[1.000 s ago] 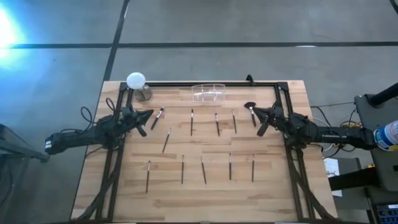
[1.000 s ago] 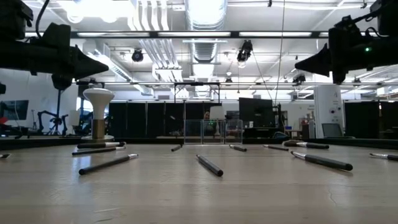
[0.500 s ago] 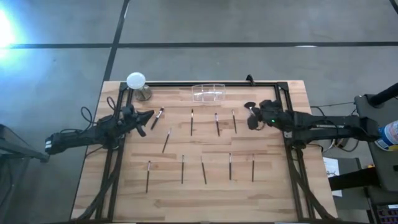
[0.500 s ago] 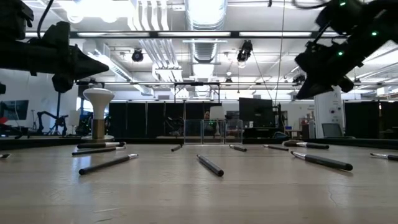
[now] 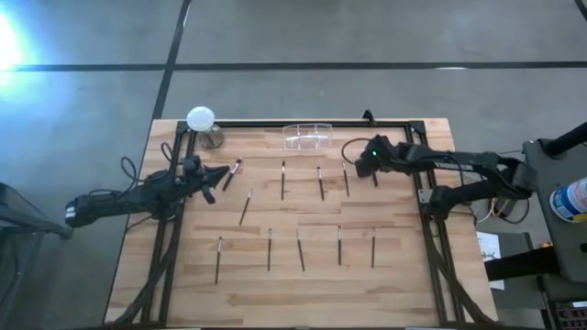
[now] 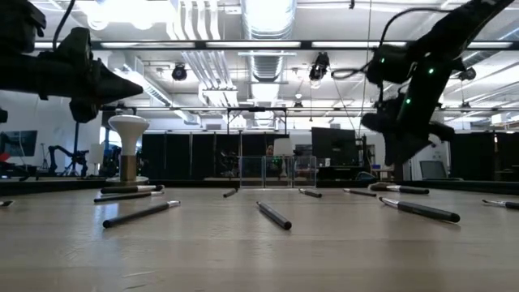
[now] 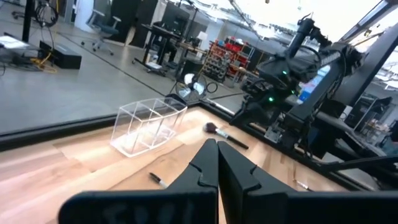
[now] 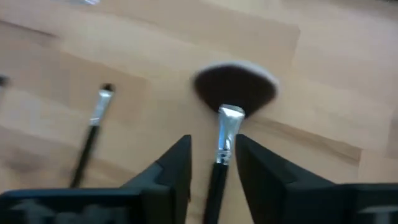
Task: Pick & Place Makeup Brushes
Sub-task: Put the black highlighter brush into the transparent organizer
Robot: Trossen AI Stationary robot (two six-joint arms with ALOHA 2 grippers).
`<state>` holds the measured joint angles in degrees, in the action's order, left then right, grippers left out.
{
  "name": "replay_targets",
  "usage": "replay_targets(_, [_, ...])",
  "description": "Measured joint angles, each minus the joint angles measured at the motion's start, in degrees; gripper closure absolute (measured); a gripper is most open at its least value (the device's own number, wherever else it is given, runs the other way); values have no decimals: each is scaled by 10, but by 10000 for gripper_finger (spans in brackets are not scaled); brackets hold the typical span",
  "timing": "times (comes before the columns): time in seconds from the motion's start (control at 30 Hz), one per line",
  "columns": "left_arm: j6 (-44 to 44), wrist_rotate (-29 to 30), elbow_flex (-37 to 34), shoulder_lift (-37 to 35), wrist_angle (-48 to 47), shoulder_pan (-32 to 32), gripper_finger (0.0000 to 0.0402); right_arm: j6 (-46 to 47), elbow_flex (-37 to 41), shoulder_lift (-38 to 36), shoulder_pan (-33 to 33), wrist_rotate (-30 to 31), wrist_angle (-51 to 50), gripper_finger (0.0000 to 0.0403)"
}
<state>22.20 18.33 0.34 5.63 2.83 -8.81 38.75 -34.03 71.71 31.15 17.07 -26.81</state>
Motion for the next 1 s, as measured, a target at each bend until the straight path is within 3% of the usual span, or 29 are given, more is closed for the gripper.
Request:
replay_targets(0.17, [11,-1,0,25,-1,0,401,-22,-5,53,51,-30,9,229])
replay_targets(0.37, [24,-1,0,59,-1,0,401,-32,-5,107,77,-70,48,226])
replay_targets(0.63, [44,-1,0,84,-1,0,401,-36,-12,153,78,-60,61,274])
replay_targets(0.87, [45,-1,0,87,2,0,401,-67,-14,141,77,-62,68,339])
replay_targets(1.0, [42,-1,0,88,4,0,401,-91,-12,127,77,-64,66,349])
